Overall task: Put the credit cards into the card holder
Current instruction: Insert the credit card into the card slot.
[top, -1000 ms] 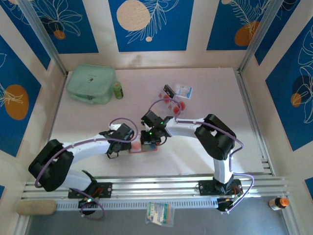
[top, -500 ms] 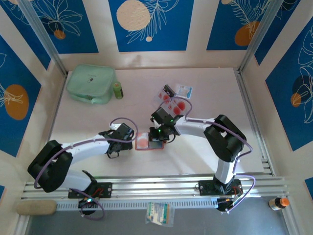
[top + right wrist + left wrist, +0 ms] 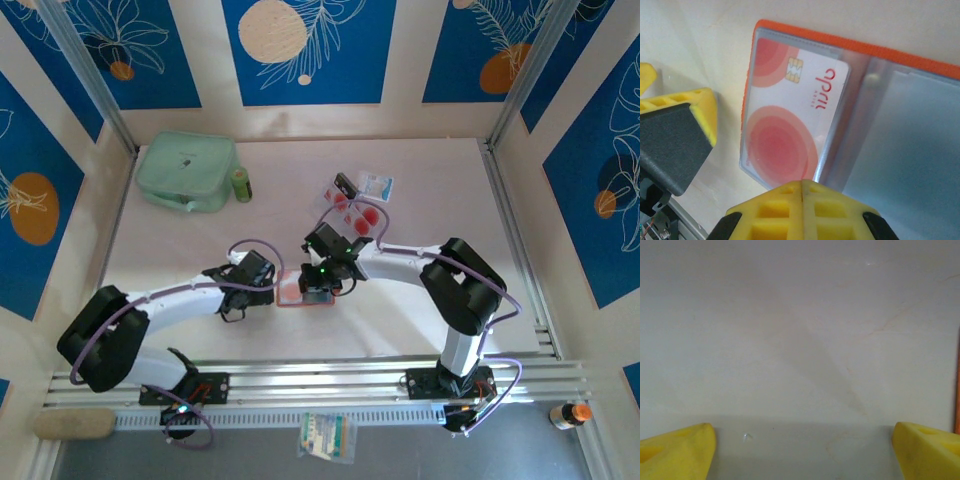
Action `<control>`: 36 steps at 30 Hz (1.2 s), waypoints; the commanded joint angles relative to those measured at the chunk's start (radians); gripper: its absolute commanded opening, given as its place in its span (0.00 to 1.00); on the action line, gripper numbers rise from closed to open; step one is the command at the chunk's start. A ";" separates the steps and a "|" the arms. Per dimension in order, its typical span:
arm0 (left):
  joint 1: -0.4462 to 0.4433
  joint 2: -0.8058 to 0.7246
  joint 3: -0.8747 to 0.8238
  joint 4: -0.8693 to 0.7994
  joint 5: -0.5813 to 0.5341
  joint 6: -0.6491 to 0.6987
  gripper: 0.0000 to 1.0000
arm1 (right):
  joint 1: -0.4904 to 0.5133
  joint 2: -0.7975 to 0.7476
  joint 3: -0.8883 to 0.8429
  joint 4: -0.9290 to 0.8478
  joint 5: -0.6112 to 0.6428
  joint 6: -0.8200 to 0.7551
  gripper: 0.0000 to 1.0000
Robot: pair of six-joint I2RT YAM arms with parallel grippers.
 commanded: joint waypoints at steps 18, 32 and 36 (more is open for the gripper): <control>0.007 0.089 0.034 0.055 0.075 0.031 0.89 | 0.016 0.083 0.052 0.011 -0.039 0.017 0.01; 0.007 0.058 0.021 0.050 0.076 0.024 0.88 | 0.012 0.034 0.073 -0.026 -0.038 0.009 0.01; 0.007 0.025 0.026 0.039 0.067 0.023 0.89 | -0.006 -0.027 0.071 -0.047 -0.025 0.006 0.02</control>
